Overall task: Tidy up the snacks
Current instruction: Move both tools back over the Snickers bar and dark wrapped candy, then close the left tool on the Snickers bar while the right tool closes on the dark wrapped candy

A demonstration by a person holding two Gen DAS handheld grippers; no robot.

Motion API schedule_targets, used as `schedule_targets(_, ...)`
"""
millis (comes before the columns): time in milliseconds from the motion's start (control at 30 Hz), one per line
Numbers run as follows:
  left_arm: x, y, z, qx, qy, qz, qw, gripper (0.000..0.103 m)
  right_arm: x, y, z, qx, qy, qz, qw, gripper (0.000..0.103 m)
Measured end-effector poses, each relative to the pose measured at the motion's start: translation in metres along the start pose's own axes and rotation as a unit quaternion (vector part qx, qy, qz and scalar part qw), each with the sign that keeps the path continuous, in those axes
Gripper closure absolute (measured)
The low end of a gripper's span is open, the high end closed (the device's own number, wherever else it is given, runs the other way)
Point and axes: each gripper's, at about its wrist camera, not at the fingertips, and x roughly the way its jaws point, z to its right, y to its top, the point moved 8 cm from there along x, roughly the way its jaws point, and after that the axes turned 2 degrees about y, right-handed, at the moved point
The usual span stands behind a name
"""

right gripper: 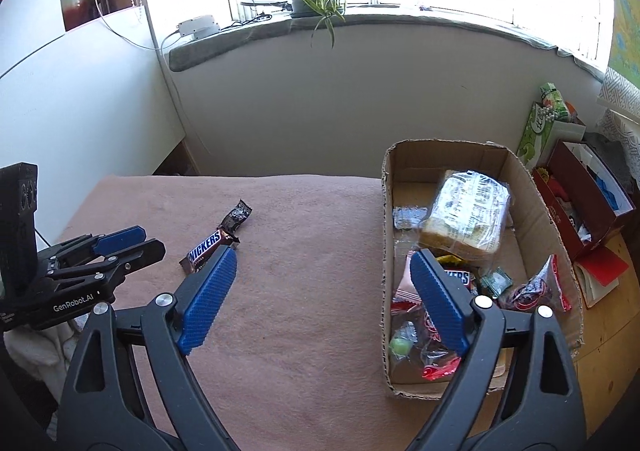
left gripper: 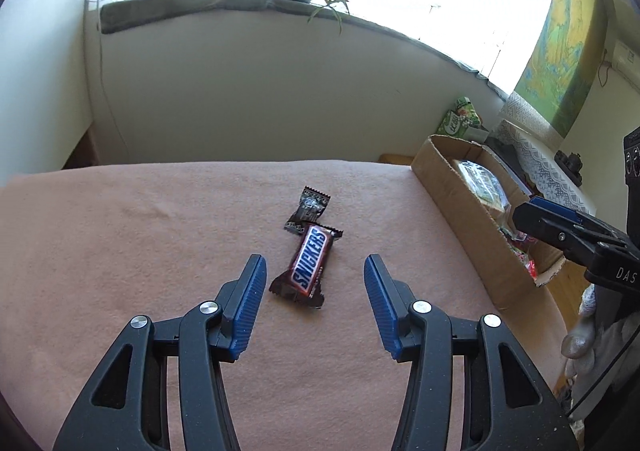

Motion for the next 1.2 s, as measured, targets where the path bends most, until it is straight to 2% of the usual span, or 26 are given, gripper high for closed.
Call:
schedule_targets(333,0.013,-0.013,-0.005,0.004,-0.013,-0.025,0.9996,0.053,0.058,0.010,-0.044,0.017,0.074,-0.056,0.996,0.012)
schedule_targets(467,0.020,-0.013,-0.003,0.004,-0.019,-0.031,0.9993,0.053,0.084,0.012,-0.052,0.027,0.089,-0.083,0.992,0.012)
schedule_targets(800,0.041,-0.010,0.005,0.011,-0.027,-0.046,0.9985,0.053,0.152,0.014,-0.051,0.107,0.130,-0.153,0.974,0.013)
schedule_targets(933,0.049,-0.009,0.007,0.014,-0.027,-0.052,0.9982,0.053,0.170,0.012,-0.052,0.125,0.138,-0.169,0.968,0.020)
schedule_targets(1000,0.053,-0.008,0.007,0.013,-0.028,-0.054,0.9981,0.053,0.178,0.010,-0.054,0.132,0.139,-0.179,0.965,0.028)
schedule_targets(1100,0.059,-0.007,0.006,0.009,-0.029,-0.056,0.9980,0.053,0.189,0.009,-0.056,0.137,0.141,-0.191,0.962,0.034)
schedule_targets(1200,0.066,-0.005,0.009,0.007,-0.031,-0.058,0.9978,0.054,0.195,0.010,-0.059,0.139,0.136,-0.193,0.962,0.036)
